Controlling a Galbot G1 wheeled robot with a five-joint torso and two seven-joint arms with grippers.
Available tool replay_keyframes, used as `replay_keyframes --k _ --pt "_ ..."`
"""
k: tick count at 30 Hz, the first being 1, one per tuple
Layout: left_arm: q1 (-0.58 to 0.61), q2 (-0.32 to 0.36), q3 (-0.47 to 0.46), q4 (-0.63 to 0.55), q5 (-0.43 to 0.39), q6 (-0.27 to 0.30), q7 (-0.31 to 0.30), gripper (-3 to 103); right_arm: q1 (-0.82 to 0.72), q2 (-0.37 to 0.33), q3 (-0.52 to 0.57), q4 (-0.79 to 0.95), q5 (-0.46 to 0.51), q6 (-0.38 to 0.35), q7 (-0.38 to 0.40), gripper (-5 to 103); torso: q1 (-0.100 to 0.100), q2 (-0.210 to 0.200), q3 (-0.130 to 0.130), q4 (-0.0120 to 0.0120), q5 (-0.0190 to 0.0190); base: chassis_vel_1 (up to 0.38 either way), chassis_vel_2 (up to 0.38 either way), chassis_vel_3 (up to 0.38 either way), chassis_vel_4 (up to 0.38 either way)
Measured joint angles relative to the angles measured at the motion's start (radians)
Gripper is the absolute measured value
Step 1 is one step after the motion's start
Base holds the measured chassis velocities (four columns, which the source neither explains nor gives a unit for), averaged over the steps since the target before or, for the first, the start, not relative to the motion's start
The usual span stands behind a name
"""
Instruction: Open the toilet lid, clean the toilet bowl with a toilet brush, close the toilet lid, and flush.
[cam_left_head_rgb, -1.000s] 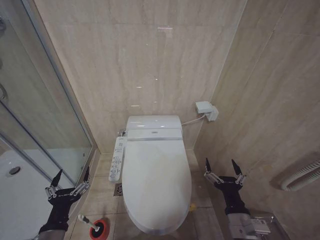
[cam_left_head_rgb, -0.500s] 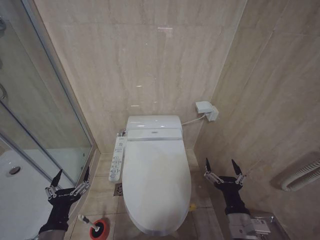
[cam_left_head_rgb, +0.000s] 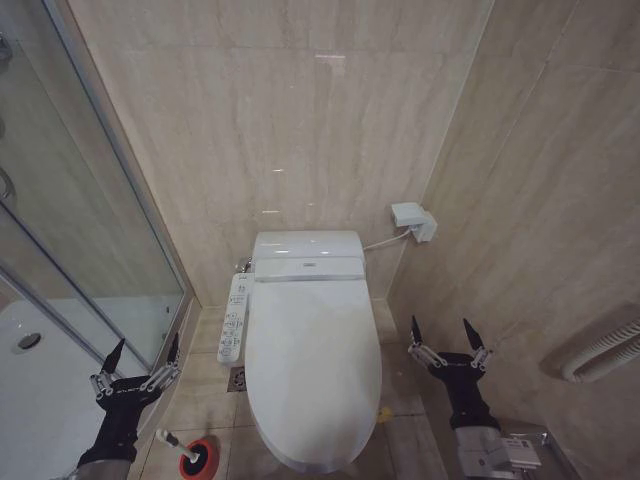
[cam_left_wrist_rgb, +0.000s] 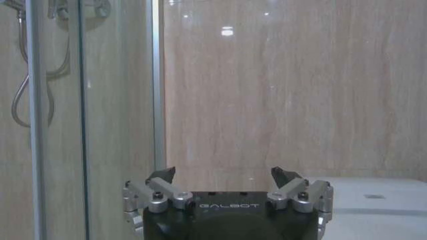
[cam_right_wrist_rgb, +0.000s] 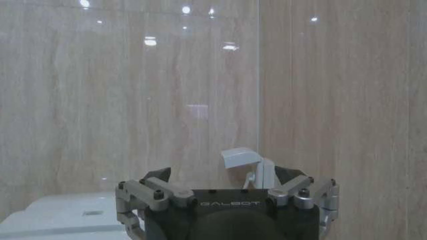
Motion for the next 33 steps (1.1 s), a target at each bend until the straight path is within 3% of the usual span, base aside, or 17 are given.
replay_keyframes --k 26,31,33 --pt "-0.003 0.000 -0.001 0.000 -0.003 0.008 0.000 97 0.000 0.000 0.000 0.000 0.000 0.000 0.000 100 0.000 0.000 0.000 0.0000 0.0000 0.000 0.000 0.000 0.000" --pt "-0.030 0.007 -0.014 0.000 -0.040 0.071 0.001 100 0.000 0.000 0.000 0.000 0.000 0.000 0.000 100 0.000 0.000 0.000 0.0001 0.0000 0.000 0.000 0.000 0.000" --pt "-0.059 0.015 -0.027 0.000 -0.080 0.137 0.003 100 0.000 0.000 0.000 0.000 0.000 0.000 0.000 100 0.000 0.000 0.000 -0.0001 0.0000 0.000 0.000 0.000 0.000"
